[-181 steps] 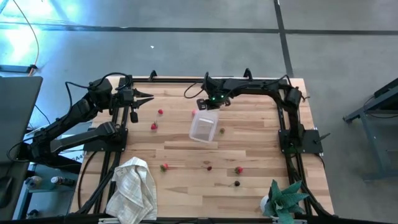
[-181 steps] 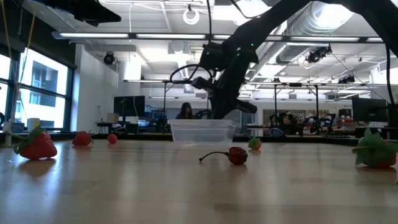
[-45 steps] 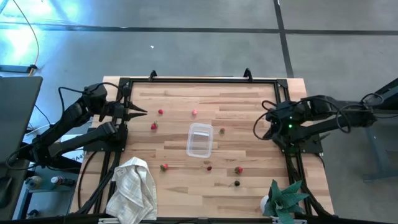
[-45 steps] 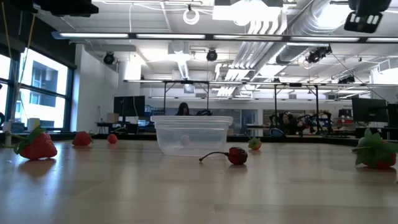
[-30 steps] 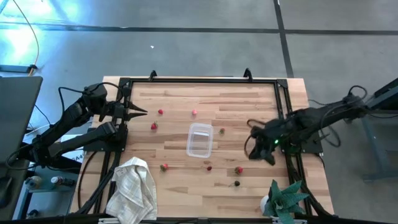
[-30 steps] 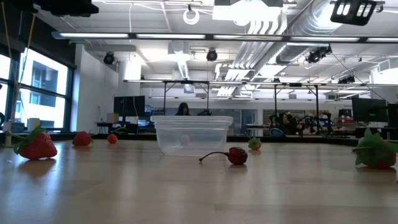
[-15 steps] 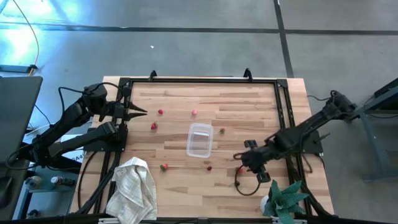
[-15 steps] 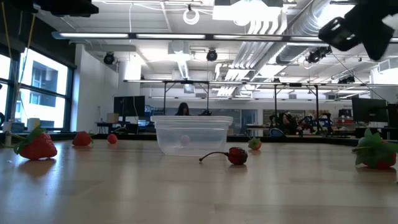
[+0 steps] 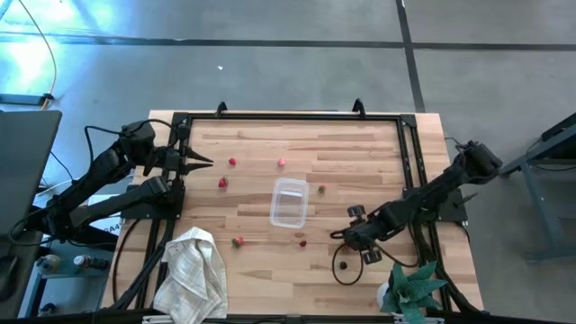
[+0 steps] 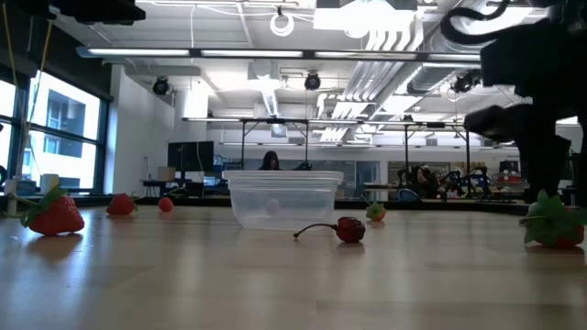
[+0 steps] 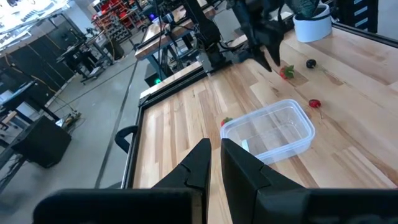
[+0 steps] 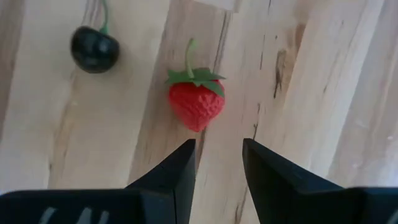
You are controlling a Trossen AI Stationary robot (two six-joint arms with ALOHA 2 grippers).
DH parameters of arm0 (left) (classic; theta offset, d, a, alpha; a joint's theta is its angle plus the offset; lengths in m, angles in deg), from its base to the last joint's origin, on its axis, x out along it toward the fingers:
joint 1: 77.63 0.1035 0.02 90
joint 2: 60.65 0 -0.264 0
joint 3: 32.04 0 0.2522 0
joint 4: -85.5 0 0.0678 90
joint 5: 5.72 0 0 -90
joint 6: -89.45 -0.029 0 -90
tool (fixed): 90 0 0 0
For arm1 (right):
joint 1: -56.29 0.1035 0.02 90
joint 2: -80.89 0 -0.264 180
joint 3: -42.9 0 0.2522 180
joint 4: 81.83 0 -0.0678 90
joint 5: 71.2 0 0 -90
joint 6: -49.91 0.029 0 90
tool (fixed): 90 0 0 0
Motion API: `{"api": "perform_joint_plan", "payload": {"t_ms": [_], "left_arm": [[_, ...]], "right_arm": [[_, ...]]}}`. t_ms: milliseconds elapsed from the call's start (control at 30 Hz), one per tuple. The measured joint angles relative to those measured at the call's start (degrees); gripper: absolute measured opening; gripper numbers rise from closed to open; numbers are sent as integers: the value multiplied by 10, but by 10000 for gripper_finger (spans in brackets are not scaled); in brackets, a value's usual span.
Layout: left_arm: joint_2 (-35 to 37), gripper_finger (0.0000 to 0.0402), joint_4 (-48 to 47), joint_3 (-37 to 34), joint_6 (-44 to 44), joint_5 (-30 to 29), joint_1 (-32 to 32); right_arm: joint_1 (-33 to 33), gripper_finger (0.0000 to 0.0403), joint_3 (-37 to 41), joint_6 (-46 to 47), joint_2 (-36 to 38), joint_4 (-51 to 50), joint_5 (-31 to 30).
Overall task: Pick and placing Produce into tupperware
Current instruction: Put the strawberry into the transparent bin
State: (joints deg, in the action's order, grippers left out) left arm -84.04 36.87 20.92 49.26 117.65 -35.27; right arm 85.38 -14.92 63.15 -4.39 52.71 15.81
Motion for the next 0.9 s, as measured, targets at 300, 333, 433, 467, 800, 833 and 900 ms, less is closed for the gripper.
{"api": "perform_joint_plan", "payload": {"t_ms": [300, 333, 433, 467, 800, 833, 900], "left_arm": [[0, 28, 0, 0, 0, 0, 0], [0, 28, 0, 0, 0, 0, 0], [0, 28, 0, 0, 0, 0, 0], [0, 28, 0, 0, 0, 0, 0], [0, 28, 0, 0, 0, 0, 0], [0, 28, 0, 0, 0, 0, 0], [0, 28, 0, 0, 0, 0, 0]], "right_arm": [[-2, 123, 33, 32, 1, 54, 32], [-2, 125, 38, 35, 1, 61, 36], [-2, 142, 50, 44, 1, 83, 39], [-3, 151, 54, 48, 1, 92, 39], [-6, 204, 61, 31, 1, 116, 32], [-6, 204, 61, 29, 1, 118, 32], [-8, 204, 61, 26, 1, 130, 32]]}}
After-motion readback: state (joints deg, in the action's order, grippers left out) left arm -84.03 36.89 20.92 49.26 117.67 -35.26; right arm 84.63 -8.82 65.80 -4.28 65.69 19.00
